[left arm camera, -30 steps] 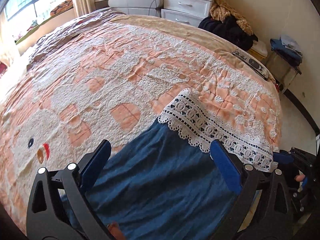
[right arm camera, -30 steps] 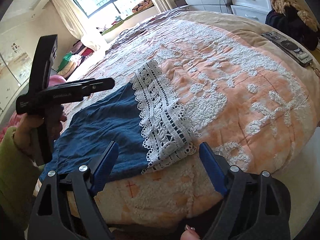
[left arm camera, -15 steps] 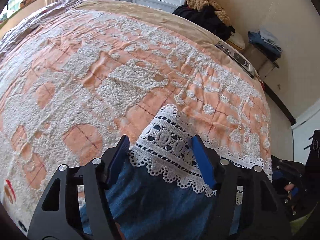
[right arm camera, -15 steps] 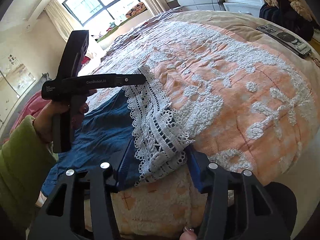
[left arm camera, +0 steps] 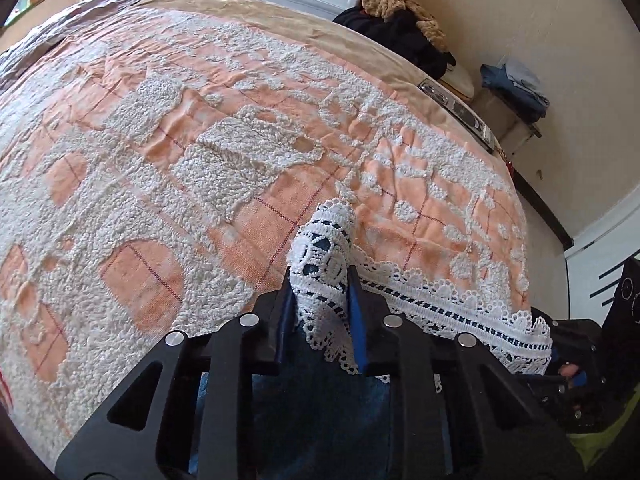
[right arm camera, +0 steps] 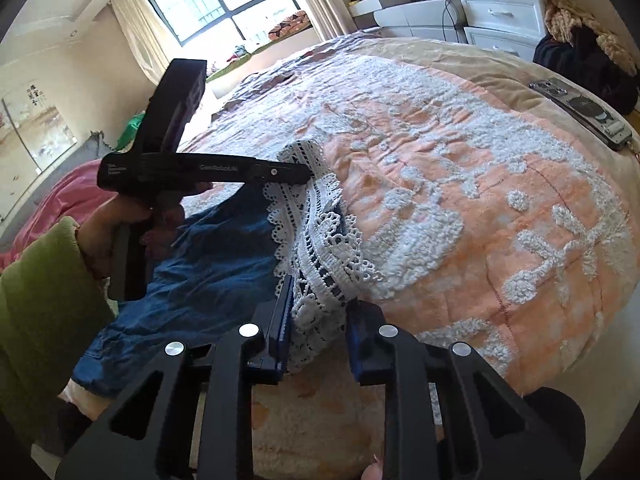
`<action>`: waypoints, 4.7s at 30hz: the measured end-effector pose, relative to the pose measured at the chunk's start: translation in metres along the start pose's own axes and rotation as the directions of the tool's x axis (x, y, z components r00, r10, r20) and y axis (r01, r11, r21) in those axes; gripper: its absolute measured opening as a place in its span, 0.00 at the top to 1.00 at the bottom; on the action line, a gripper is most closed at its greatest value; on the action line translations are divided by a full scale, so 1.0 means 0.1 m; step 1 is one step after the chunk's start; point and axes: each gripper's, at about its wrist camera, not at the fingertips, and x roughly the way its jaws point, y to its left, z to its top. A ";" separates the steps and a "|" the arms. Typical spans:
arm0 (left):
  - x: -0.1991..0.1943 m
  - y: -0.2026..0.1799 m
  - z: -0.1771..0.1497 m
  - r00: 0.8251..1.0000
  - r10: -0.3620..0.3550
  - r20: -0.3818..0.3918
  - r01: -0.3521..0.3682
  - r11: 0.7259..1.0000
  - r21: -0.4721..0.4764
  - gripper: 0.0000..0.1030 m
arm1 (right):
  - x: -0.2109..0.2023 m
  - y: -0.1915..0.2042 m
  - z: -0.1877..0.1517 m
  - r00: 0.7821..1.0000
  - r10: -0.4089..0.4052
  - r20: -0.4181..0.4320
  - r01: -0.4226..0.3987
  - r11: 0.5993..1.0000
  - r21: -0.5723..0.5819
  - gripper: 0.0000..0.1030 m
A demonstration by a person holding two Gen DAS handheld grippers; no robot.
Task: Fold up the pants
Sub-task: 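Grasp the lace trim with the left tool while the right tool grasps the lace edge, then lift the lace-trimmed leg with the left tool and fold it over the denim, then lay the lace leg flat and open the left tool while the right tool presses the lace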
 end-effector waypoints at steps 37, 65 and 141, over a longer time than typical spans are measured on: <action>-2.26 0.91 -2.20 0.912 0.204 0.355 0.009 0.856 -0.517 0.35 | 0.06 1.85 -0.58 0.915 0.341 -0.215 -0.403 0.776 -0.486 0.52; -1.66 -0.52 -2.70 0.940 0.297 0.168 -0.197 0.875 -0.443 0.98 | 0.74 1.50 0.90 0.894 0.369 -0.256 -0.410 0.903 -0.130 0.90; -1.87 -0.36 -3.06 0.949 0.128 0.287 0.091 0.763 -0.640 0.95 | 1.94 2.80 0.39 0.914 0.100 -0.393 -0.245 0.908 -0.339 0.61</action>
